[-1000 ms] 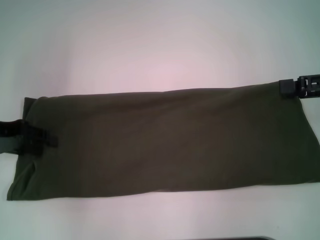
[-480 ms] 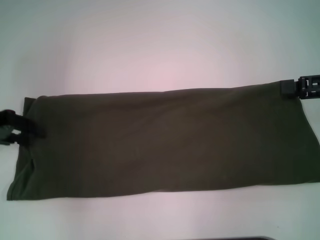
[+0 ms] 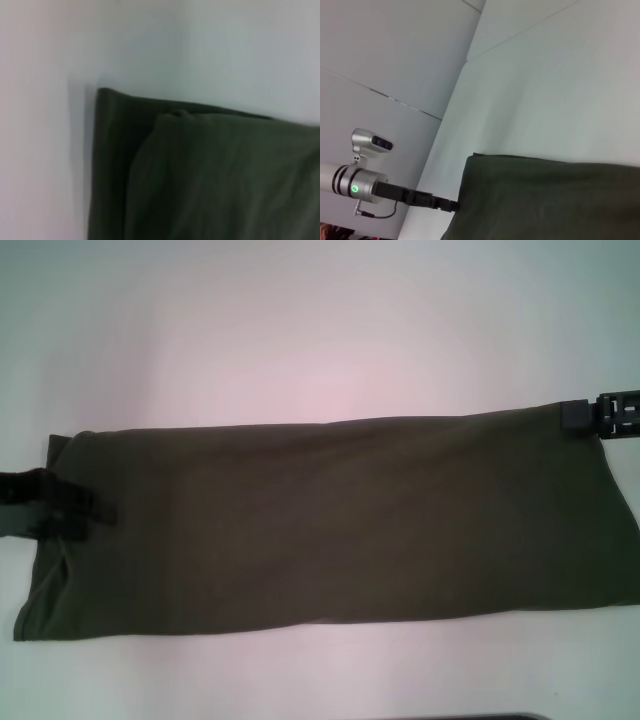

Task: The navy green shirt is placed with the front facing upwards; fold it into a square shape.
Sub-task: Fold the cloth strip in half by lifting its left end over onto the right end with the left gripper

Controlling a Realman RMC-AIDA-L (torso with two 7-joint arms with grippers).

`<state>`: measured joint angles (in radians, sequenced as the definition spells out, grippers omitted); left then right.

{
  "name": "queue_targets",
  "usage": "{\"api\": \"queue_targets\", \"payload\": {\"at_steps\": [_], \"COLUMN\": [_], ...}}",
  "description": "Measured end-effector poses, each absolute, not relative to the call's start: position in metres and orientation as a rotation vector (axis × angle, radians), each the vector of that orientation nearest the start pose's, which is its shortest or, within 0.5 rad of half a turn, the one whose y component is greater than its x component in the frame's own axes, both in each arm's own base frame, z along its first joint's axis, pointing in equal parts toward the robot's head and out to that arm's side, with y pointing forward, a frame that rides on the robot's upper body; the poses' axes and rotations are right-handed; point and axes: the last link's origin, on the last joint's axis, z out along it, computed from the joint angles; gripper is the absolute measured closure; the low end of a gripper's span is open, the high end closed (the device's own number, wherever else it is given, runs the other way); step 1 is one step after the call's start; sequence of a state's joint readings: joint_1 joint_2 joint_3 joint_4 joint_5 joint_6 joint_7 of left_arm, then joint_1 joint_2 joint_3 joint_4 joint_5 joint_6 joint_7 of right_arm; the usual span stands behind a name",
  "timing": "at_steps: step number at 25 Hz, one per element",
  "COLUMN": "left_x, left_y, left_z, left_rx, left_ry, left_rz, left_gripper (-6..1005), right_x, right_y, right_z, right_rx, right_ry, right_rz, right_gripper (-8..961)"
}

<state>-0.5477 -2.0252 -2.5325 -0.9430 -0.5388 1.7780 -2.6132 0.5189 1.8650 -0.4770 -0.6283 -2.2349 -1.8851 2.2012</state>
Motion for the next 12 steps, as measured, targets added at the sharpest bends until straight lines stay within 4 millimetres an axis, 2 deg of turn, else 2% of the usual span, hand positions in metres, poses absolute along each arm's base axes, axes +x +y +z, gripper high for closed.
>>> {"api": "queue_targets", "payload": {"at_steps": [12], "left_x": [-0.3141], "left_y": [0.3094], "left_z": [0.0482], "left_rx": [-2.072], "left_ry": [-2.106], "left_rz": [0.098], "left_gripper": [460], "right_x": [0.3054], "right_y": [0.2991], "right_z": [0.0901], "right_rx": [-2.485], "right_ry": [1.840], "right_rz": [0.655], "right_gripper": [297]}}
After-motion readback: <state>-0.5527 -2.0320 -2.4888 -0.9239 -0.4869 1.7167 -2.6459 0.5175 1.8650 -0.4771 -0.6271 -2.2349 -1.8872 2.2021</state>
